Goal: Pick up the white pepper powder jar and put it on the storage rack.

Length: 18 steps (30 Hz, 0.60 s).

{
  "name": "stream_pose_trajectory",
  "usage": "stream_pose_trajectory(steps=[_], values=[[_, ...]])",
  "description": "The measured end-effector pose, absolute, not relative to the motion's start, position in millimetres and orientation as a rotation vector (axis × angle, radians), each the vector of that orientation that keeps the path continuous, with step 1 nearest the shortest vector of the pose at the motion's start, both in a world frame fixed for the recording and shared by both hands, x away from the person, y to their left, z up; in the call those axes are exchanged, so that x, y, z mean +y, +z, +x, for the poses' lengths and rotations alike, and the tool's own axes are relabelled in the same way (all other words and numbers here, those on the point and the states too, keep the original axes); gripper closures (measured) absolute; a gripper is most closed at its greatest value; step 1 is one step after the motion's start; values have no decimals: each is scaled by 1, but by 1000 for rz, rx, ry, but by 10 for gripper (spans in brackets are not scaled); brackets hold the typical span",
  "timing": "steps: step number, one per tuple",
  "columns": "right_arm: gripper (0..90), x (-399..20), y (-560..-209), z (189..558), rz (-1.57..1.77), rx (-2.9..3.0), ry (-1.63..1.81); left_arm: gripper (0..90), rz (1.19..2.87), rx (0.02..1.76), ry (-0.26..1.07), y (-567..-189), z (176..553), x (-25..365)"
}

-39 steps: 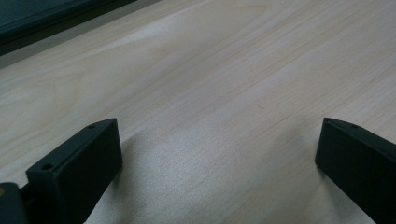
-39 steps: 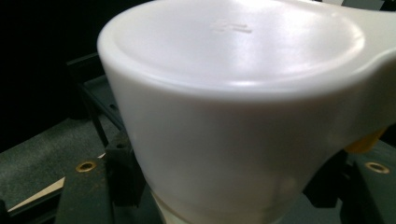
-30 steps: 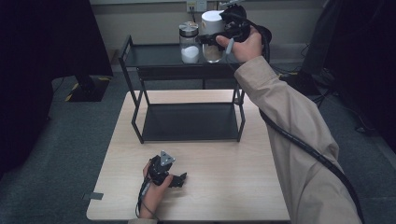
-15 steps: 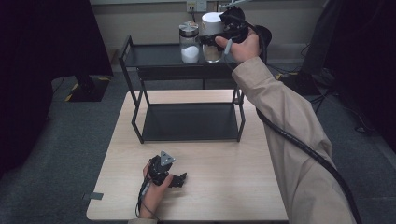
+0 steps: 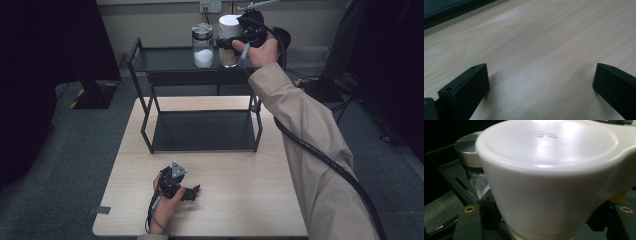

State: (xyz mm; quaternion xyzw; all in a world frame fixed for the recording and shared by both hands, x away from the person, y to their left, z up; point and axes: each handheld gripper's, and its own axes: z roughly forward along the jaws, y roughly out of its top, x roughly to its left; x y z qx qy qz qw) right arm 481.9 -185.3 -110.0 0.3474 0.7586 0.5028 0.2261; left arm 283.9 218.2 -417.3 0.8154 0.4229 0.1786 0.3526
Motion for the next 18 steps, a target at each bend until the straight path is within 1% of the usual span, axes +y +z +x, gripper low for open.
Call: stream_pose_trajectory(steps=[7,9,12,15,18], values=[[297,-184,-112,482,960,2083,1392,0,2109,1094,462,-417,284,218],[283,-184,-112,481,970,2082,1392,1,2109,1094,462,-417,284,218],[226,-182,-112,480,987,2071,1386,1,2109,1094,462,-417,284,218],[142,-180,-113,479,1001,2065,1377,1,2109,1095,462,-417,284,218],[91,-178,-116,476,1000,2052,1370,1,2109,1094,462,-417,284,218]])
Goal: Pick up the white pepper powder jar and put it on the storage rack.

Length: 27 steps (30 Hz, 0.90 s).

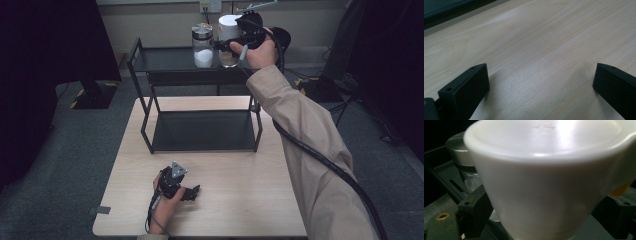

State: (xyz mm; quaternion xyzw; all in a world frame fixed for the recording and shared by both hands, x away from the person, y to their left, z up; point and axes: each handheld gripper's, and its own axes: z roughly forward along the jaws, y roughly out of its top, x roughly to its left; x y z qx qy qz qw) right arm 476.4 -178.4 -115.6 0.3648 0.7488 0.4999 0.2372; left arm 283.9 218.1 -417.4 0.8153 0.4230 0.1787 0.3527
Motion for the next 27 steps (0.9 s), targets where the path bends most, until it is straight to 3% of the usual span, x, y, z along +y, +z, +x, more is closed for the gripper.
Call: stream_pose_trajectory(steps=[7,27], values=[[11,-178,-114,467,1000,2029,1364,0,2108,1095,462,-417,284,218],[0,-197,-122,442,1000,2057,1425,1,2110,1094,462,-417,284,218]])
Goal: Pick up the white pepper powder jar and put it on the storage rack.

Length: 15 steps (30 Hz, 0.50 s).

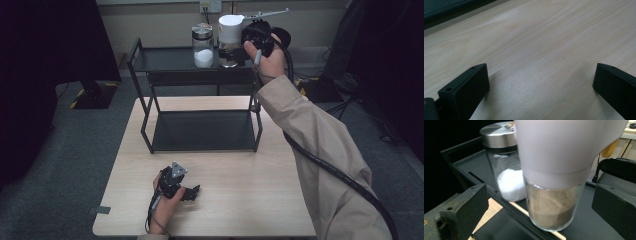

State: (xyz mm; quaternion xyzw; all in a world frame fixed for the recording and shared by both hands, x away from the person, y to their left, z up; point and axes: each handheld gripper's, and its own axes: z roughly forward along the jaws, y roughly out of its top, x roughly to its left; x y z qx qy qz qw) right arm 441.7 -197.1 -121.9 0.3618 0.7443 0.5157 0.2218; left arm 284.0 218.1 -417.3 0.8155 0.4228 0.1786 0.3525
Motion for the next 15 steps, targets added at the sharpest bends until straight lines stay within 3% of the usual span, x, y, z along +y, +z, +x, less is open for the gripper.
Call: stream_pose_trajectory(steps=[15], values=[[1,-204,-131,425,980,2078,1448,0,2110,1094,462,-417,284,218]])
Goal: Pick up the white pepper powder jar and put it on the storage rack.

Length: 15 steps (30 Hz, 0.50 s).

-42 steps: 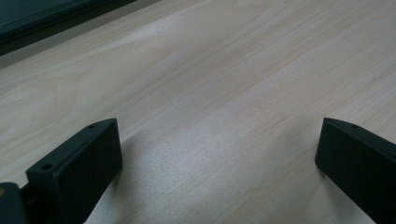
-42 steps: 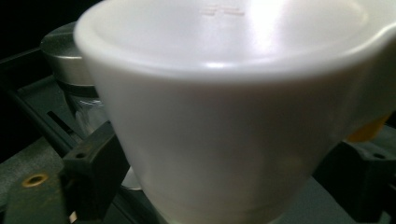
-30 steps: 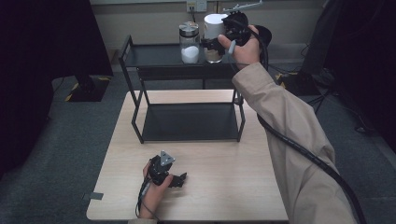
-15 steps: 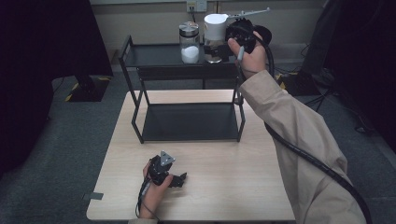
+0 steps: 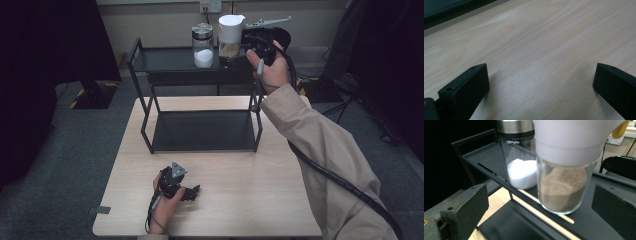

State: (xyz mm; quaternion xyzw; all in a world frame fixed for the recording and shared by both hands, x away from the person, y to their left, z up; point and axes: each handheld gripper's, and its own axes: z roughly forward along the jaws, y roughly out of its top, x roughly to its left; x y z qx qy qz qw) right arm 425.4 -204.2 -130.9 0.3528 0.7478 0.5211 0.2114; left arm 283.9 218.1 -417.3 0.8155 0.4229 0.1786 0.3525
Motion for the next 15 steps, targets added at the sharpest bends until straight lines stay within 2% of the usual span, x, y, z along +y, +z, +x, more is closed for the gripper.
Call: stream_pose_trajectory(steps=[15], values=[[3,-219,-155,404,914,2129,1495,1,2109,1095,461,-417,284,218]])
